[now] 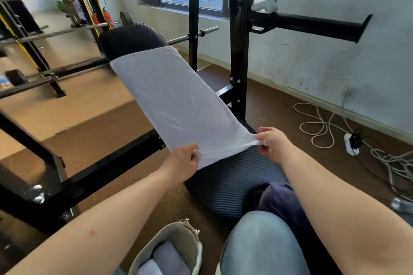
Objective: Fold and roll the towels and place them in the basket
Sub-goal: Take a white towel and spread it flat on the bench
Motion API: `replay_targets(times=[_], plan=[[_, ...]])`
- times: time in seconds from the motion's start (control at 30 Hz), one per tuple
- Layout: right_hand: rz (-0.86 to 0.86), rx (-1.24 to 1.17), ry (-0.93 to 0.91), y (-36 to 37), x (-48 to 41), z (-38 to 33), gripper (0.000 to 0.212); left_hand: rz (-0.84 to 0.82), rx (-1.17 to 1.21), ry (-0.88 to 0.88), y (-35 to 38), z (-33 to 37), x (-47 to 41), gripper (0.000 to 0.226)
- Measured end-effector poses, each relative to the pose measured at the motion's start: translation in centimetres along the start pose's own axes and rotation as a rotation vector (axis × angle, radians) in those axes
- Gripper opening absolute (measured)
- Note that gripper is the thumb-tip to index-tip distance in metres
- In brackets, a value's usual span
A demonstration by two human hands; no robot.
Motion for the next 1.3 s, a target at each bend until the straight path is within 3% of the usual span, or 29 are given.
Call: replay_targets(times=[0.1, 0.2, 0.43, 0.57, 0.63, 0.8, 0.97, 1.07, 1.2, 1.3], plan=[[0.07, 0.047, -0.107, -0.5, -0.2, -1.1, 0.022, 0.109, 0.144, -0.118, -1.0, 0.4, -0.6, 0.023], [0.035, 0.006, -0.151, -0.3, -0.4, -2.1, 0.027, 0.122, 0.263, -0.169, -1.6, 0.6, -0.7, 0.026], [0.128, 0.023, -0.286, 0.6, 0.3, -6.0, 0.033, 0.037, 0.252, -0.104, -3.0, 1.0, -0.2, 0.019], [0.11, 0.057, -0.092, 1.3, 0.8, -7.4, 0.023, 0.077, 0.226, 0.023, -3.6, 1.6, 0.0, 0.044], [0.085, 0.193, -0.03, 1.5, 0.9, -7.8, 0.017, 0.137, 0.248, 0.063, -4.2, 1.6, -0.2, 0.046], [0.144, 0.409, -0.106, 1.6, 1.0, -9.4, 0.027, 0.239, 0.252, 0.047, -5.9, 0.9, -0.5, 0.047], [-0.053, 0.105, -0.131, 3.2, 0.6, -11.2, 0.018, 0.303, 0.291, -0.004, -7.7, 0.6, -1.0, 0.047], [-0.111, 0.055, -0.205, 4.1, 0.1, -12.5, 0.034, 0.34, 0.319, -0.008, -9.2, 0.0, -1.7, 0.045], [-0.039, 0.447, -0.377, 5.9, -0.9, -13.6, 0.04, 0.413, 0.414, -0.02, -11.5, -0.8, -3.1, 0.03], [0.068, 0.596, -0.519, 7.8, -2.0, -14.7, 0.026, 0.487, 0.554, -0.031, -13.4, -1.8, -4.4, 0.031]])
Point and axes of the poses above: each hand's wrist, its own x-axis away from the middle knuckle, its own y-axis out of the palm, z = x × y, the point moved 2 cm from there along -x, towards the middle knuckle, and after that the axes turned 5 degrees about -z, right-handed, at the moved point
